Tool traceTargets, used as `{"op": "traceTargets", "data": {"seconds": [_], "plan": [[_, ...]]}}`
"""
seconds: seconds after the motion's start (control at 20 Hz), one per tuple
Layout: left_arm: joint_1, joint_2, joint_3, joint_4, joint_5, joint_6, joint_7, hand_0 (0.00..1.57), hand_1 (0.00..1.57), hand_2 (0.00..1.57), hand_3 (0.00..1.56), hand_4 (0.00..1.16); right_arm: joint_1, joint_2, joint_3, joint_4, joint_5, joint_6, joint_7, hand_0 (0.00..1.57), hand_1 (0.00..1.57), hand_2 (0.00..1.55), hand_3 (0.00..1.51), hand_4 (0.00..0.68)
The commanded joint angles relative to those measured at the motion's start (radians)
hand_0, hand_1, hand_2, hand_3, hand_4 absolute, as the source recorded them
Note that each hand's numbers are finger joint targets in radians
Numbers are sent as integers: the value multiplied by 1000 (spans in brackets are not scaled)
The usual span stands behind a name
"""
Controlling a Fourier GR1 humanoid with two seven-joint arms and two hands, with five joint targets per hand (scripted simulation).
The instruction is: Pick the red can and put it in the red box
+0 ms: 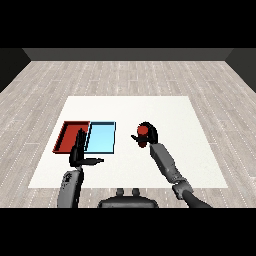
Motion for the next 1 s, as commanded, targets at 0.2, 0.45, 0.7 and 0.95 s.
{"op": "traceTargets", "data": {"seconds": [0.2,0.45,0.7,0.95], "plan": [[-71,-35,-103,28,-14,-14,65,0,0,0,0,0,122,11,60,-303,27,-47,114,1438,1438,1450,1416,651],[-168,-35,-219,116,1,105,101,0,0,0,0,0,69,11,90,-262,-13,-70,98,1429,1429,1443,1421,649],[-160,-36,-287,79,26,145,134,0,0,0,0,0,147,11,120,-427,34,-83,163,1410,1410,1436,1418,653],[-247,-36,-327,92,49,191,191,0,0,0,0,0,234,11,223,-551,18,-161,180,1410,1410,1436,1418,653]]}}
